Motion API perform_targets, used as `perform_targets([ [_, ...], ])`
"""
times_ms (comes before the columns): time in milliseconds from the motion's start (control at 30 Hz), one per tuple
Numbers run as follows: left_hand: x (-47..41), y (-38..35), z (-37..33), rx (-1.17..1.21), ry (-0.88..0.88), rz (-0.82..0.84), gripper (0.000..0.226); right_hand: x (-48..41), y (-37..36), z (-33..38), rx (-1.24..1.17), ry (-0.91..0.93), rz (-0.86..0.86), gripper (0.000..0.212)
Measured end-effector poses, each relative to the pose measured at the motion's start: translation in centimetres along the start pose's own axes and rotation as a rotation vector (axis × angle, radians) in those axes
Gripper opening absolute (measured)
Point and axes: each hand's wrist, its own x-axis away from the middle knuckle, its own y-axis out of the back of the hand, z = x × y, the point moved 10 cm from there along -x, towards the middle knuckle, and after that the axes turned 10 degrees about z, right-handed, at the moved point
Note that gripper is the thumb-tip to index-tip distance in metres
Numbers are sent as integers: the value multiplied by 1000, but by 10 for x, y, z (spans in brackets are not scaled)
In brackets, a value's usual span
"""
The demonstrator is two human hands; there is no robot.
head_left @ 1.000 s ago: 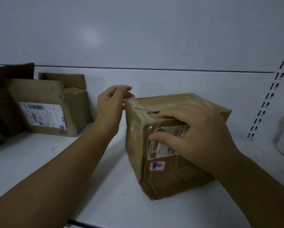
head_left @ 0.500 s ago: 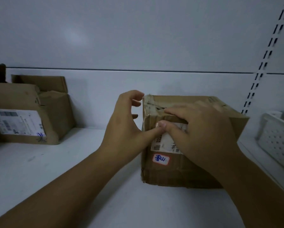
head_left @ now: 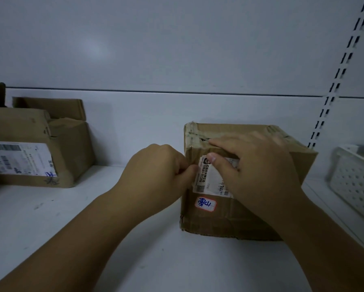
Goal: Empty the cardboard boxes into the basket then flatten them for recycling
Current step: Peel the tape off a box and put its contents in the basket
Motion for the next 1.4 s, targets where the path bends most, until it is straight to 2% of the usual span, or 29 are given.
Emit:
perform_targets([
  [133, 1, 3, 6, 474, -67, 98, 39, -1, 1, -1, 6, 19, 11, 34],
  [200, 1, 14, 13, 625, -109, 66, 40, -1, -1, -1, -12, 43, 30, 40],
  [300, 1, 29, 21, 697, -189, -22, 31, -2, -1, -2, -130, 61, 91, 51],
  [433, 6, 50, 29, 693, -277, -181, 30, 1, 4, 0, -280, 108, 117, 53],
  [567, 6, 53, 29, 883, -358, -177, 34, 3, 16, 4, -365, 161, 57, 67],
  [633, 7, 50, 22, 1011, -411, -137, 36, 4, 18, 7, -333, 167, 37, 70],
  [700, 8, 45, 10, 1156, -466, -87, 39, 5, 16, 12, -260, 168, 33, 65],
  [767, 7, 42, 9, 1276, -445, -80, 38, 6, 17, 16, -256, 192, 7, 51],
  [867, 7, 44, 17, 1339, -385, -155, 38, 9, 18, 25, -415, 290, 34, 28],
  [933, 8, 47, 19, 1360, -361, -204, 41, 12, 21, 28, -467, 363, 32, 19],
  [1133, 9, 46, 23, 1410, -244, -310, 46, 10, 24, 29, -506, 409, 62, 15],
  [1267, 9, 41, 22, 1569, -205, -250, 41, 10, 22, 27, -536, 398, 84, 15],
  [1333, 9, 40, 22, 1665, -200, -209, 35, 9, 24, 26, -551, 389, 73, 14],
  [1400, 10, 44, 20, 1709, -251, -207, 19, 8, 26, 24, -549, 385, 40, 16],
])
